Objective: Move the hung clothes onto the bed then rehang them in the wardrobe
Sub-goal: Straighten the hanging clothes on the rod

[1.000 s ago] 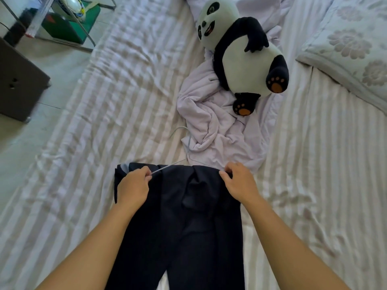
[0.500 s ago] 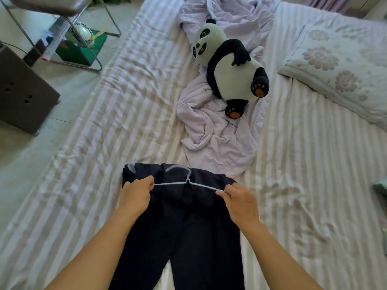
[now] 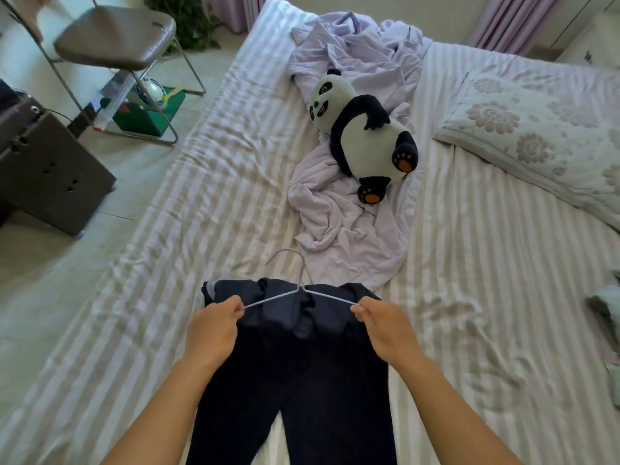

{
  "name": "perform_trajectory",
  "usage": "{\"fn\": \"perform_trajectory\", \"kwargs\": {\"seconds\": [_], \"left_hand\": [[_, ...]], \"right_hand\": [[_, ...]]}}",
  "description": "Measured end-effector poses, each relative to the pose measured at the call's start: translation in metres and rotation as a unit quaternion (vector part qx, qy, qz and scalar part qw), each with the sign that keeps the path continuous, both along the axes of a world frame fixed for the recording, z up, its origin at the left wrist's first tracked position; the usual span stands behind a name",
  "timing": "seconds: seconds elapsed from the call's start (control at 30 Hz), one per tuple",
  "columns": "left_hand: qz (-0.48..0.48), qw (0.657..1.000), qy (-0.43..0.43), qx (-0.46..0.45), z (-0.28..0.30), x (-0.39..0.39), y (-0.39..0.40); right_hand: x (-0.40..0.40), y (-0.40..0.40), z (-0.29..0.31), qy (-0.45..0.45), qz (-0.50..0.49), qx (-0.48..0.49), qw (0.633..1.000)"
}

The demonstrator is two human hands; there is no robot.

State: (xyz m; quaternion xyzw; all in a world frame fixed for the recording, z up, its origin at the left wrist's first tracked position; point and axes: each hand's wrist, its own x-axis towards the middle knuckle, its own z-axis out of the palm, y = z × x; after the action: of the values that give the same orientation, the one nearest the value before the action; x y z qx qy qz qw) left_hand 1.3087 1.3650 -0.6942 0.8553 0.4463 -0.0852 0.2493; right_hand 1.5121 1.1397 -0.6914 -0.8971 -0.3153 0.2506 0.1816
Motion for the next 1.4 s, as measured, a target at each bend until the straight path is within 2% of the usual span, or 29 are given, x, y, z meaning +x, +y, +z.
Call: {"fn": "perform_trajectory", "kwargs": {"seconds": [0.13,0.2,0.53,0.7,1.0,1.23,1.4], "left_hand": [[0.025,0.996,-0.071,0.046,0.047,-0.014,-0.012],[0.037,0.994,-0.098,0.042,0.073,-0.023,-0.019],[0.053,0.971,-0.227,-0.058,0.197,-0.094,-0.059],[0.111,0.941,-0.312,-0.068,0.26,-0.12,-0.08],[0.121,0.911,-0.394,0.026,0.341,-0.183,-0.161],[0.147,0.888,-0.399,0.175,0.39,-0.245,-0.265],[0.143,0.884,-0.411,0.17,0.428,-0.296,-0.319]], "right_hand": [[-0.015,0.003,0.045,-0.089,-0.032,0.043,0.995],[-0.026,0.0,0.069,-0.102,-0.045,0.064,0.992],[-0.074,-0.039,0.18,0.007,-0.047,0.2,0.979],[-0.099,-0.054,0.236,-0.001,-0.019,0.239,0.971],[-0.149,-0.11,0.312,-0.065,0.061,0.317,0.944],[-0.198,-0.169,0.362,-0.02,0.133,0.37,0.919],[-0.241,-0.2,0.402,-0.006,0.183,0.405,0.896]]}}
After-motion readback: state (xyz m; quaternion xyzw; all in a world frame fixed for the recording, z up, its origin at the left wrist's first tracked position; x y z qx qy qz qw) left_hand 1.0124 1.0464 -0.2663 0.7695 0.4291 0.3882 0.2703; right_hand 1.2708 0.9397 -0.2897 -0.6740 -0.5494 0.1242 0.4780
